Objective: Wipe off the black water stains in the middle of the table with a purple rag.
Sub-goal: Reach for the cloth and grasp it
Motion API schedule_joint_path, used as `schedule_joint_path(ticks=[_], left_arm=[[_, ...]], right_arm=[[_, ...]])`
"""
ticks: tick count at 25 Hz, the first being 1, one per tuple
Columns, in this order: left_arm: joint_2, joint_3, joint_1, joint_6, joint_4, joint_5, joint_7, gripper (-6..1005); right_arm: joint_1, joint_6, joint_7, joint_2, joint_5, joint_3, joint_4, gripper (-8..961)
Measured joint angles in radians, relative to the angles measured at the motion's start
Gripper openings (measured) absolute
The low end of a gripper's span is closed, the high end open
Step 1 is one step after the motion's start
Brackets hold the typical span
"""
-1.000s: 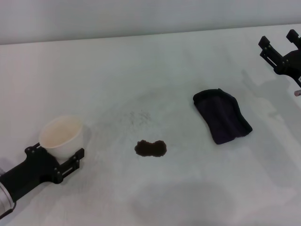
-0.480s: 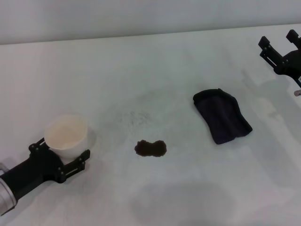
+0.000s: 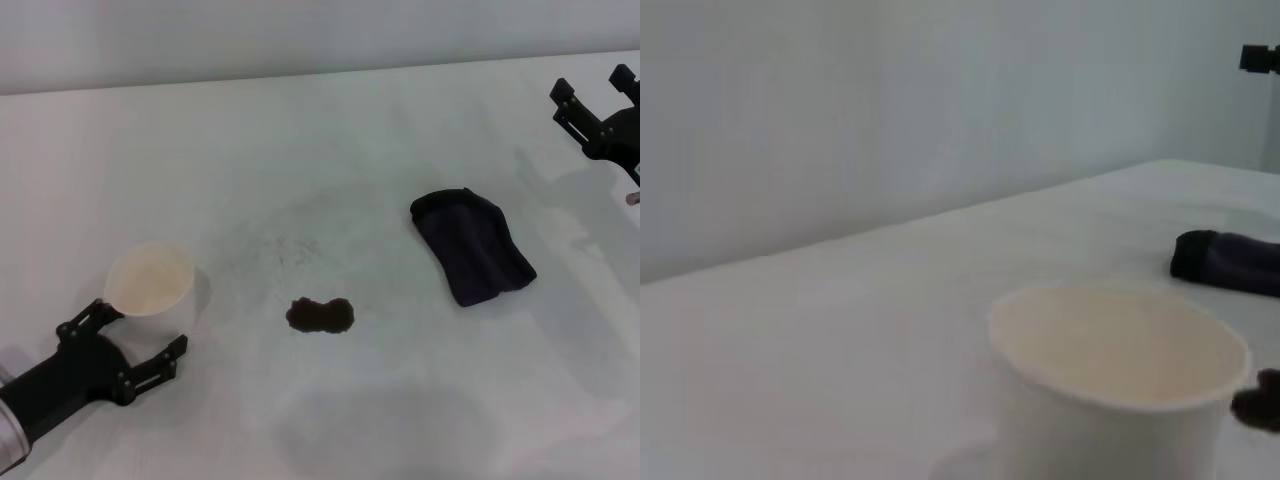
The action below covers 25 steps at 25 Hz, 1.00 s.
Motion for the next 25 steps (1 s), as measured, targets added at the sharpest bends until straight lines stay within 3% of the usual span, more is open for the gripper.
schedule_joint_path(ticks=[8, 15, 21, 25], left_arm=[[0.001, -0.005, 0.07, -0.04, 0.01, -0.044, 0.012, 879], [0.006, -0.005, 0.136, -0.099, 0.01, -0.208, 0.065, 879], [0.011, -0.007, 0.174, -0.114, 0.013, -0.335, 0.115, 880], [0.012, -0.038, 0.189, -0.115, 0.035, -0.386, 0.142, 880]], right_arm=[[0.01, -0.002, -0.01, -0.002, -0.009, -0.001, 0.004, 831], [0.012, 0.002, 0.03, -0.005, -0.022, -0.034, 0.047, 828], [0.0, -0.015, 0.223, -0.015, -0.026, -0.068, 0.118, 824], [-0.006, -0.06, 0.445, -0.042, -0.083, -0.068, 0.18, 822]])
